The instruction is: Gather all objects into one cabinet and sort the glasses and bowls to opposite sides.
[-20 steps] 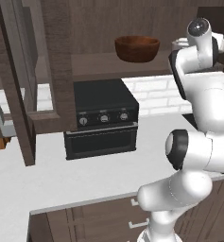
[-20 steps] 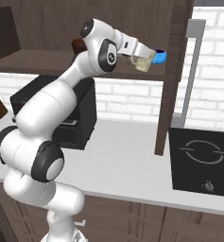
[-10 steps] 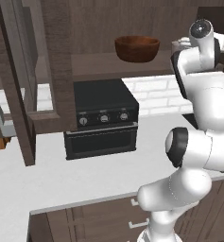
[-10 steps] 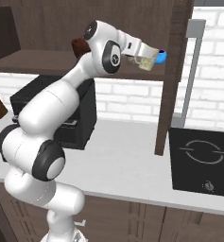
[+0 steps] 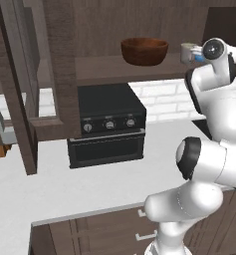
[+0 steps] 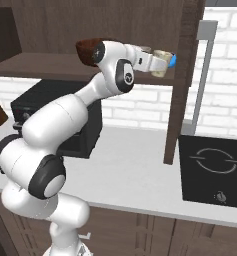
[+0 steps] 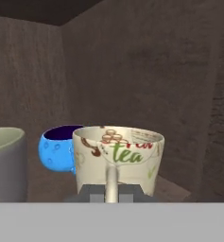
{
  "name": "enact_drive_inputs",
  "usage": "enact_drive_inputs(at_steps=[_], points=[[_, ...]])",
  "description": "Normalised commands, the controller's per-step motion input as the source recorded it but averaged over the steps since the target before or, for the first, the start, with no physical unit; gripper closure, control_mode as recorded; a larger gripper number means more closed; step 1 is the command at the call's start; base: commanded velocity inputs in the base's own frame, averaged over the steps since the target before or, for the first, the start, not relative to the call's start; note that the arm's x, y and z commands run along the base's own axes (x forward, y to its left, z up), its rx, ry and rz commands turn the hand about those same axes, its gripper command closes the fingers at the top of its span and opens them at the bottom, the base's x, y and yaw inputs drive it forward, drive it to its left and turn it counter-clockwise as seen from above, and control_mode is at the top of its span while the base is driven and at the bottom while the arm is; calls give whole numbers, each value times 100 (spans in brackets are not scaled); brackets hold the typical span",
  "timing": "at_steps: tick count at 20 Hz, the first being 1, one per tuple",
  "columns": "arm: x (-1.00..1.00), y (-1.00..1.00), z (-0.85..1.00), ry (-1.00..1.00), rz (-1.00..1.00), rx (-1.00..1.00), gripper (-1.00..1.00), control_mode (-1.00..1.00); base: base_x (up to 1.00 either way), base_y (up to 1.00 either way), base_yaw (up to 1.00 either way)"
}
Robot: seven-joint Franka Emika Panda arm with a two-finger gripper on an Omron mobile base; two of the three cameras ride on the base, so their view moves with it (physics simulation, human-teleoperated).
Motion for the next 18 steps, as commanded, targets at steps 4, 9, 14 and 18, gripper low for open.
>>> enact_drive_inputs(at_steps=[4,9,14,18], points=[[17,-1,0,0,0,0,100,-100,0,0,0],[26,-3,0,0,0,0,100,-100,0,0,0],[11,-9,0,0,0,0,100,-100,0,0,0],[2,-4,-1,0,0,0,100,-100,0,0,0]])
